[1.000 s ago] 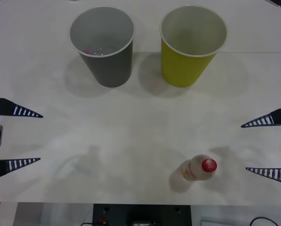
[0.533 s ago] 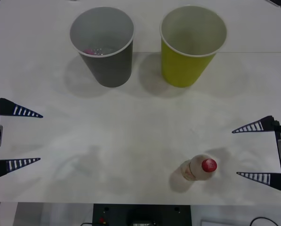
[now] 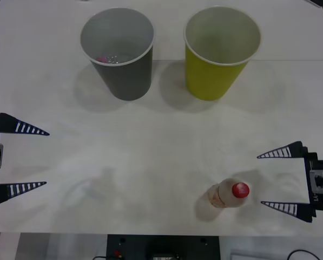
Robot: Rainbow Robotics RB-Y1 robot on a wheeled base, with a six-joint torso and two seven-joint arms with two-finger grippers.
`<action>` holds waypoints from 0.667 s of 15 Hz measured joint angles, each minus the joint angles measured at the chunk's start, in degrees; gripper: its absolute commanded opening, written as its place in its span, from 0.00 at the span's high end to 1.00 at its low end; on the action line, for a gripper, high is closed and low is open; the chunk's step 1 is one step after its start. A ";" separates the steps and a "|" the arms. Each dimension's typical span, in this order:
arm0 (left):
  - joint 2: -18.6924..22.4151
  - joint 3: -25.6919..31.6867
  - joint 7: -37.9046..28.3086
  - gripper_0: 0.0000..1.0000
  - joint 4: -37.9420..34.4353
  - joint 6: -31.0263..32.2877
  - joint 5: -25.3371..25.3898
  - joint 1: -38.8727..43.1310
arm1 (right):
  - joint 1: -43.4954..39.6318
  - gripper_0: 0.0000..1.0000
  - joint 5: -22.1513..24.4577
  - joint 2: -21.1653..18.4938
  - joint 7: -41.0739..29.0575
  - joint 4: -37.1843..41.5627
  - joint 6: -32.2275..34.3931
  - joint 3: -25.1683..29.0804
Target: Put the can into the green bin and the plastic bottle into the gray bin
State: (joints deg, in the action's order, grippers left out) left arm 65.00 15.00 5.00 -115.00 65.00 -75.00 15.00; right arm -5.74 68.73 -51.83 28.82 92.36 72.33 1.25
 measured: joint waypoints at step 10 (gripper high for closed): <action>0.00 0.00 0.00 0.00 0.00 0.00 0.00 0.00 | 4.53 0.00 -0.83 10.54 12.28 -12.11 3.88 -2.15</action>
State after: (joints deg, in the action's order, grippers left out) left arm 65.00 15.00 5.00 -115.00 65.00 -75.00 15.00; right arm -1.21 67.91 -41.29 41.10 80.26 76.21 -0.90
